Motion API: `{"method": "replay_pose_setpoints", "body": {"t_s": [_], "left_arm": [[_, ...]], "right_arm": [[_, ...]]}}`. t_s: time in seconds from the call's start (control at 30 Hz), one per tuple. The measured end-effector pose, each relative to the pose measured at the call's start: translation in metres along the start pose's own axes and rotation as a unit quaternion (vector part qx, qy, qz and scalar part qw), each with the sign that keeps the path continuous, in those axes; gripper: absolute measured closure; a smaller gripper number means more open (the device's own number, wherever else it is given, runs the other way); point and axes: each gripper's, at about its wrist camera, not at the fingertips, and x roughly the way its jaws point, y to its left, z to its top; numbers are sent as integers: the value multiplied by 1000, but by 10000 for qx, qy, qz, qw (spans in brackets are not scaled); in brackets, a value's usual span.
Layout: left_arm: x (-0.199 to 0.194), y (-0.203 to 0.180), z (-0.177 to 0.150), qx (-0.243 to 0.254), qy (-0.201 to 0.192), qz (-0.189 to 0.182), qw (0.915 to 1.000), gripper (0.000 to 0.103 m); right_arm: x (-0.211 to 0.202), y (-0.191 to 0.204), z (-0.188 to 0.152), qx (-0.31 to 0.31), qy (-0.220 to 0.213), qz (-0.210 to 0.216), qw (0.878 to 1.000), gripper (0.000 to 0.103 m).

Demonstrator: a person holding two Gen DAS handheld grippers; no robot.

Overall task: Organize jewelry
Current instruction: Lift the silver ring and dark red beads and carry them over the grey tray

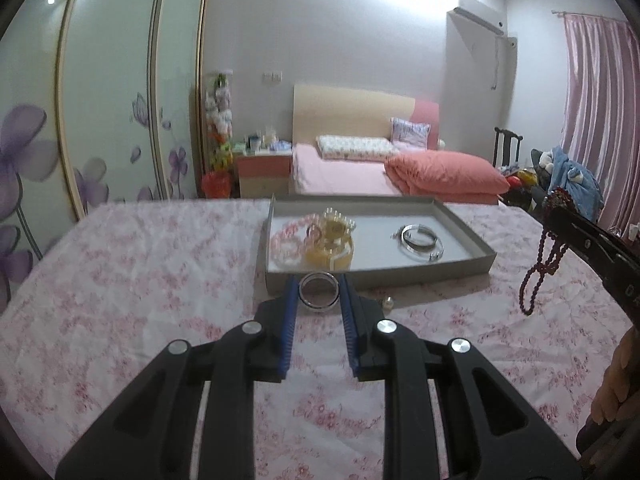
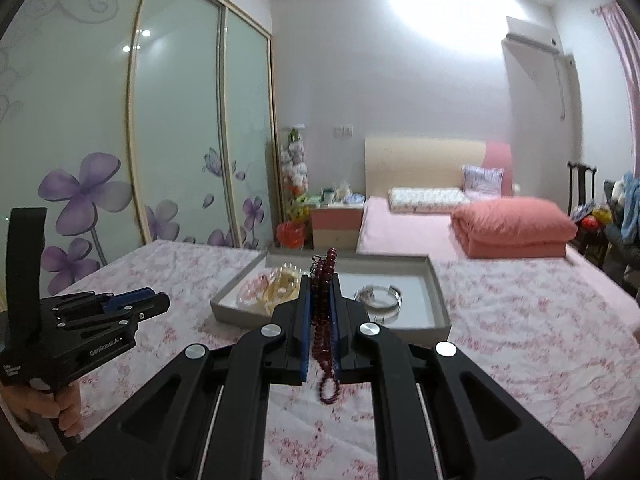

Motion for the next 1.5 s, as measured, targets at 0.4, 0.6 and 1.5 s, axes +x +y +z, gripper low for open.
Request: {"method": "replay_pose_setpoints", "body": {"t_s": [0.4,0.6,1.5], "left_arm": [[-20,-24,12,295,-794,237,9961,81],[-13,-30,19,310,-874,293,9953,81],[41,-40,55,282,-807,275,9960,81]], "right_arm": [[-3,6,5,-134,-598,-272,9978,94],[9,2,8,-54,-623,-351,9974,94],[56,-12,27,64,-567,-477,9972,94]]}}
